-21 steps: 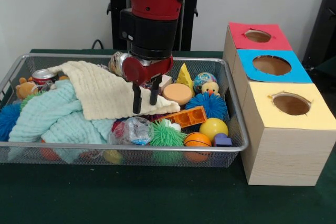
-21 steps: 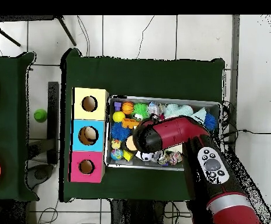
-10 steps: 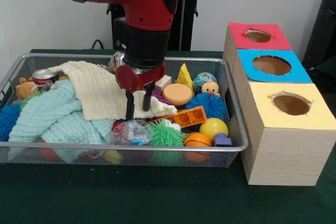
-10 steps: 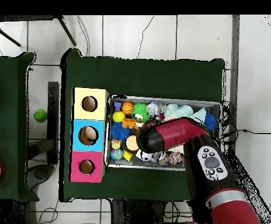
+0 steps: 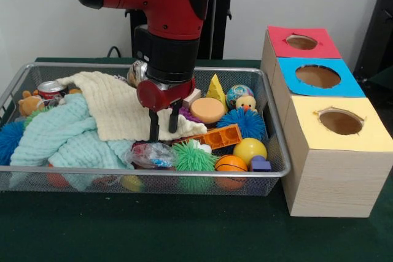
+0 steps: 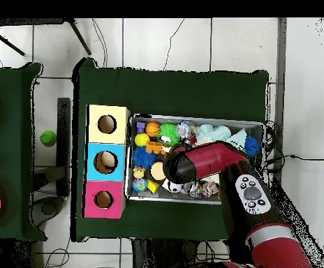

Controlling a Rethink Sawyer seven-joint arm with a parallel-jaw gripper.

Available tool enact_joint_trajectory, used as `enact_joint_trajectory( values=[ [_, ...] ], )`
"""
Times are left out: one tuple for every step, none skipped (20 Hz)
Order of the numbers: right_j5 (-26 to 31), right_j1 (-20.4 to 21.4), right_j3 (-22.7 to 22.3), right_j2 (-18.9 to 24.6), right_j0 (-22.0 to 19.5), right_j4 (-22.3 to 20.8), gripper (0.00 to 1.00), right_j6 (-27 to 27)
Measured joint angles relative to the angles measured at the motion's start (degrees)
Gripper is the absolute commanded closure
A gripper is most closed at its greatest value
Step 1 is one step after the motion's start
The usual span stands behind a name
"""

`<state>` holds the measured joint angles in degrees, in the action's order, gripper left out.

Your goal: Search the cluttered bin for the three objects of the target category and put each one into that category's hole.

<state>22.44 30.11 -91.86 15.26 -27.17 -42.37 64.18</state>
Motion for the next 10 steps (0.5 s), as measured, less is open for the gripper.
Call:
enact_joint_trajectory(
  values=[
    [-0.1,0.0,0.0,-0.1,0.0,0.0,0.0,0.0],
    [-0.3,0.0,0.0,-0.3,0.0,0.0,0.0,0.0],
    [-0.3,0.0,0.0,-0.3,0.0,0.0,0.0,0.0],
    [-0.4,0.0,0.0,-0.4,0.0,0.0,0.0,0.0],
    [-0.5,0.1,0.0,-0.6,0.0,0.0,0.0,0.0],
    [-0.5,0.2,0.0,-0.7,0.0,0.0,0.0,0.0],
    [-0.5,0.2,0.0,-0.7,0.0,0.0,0.0,0.0],
    [-0.5,0.5,0.0,-0.8,0.0,0.0,0.0,0.0],
    [-0.5,0.5,0.0,-0.8,0.0,0.0,0.0,0.0],
    [-0.5,0.6,0.0,-0.8,0.0,0.0,0.0,0.0]
  ],
)
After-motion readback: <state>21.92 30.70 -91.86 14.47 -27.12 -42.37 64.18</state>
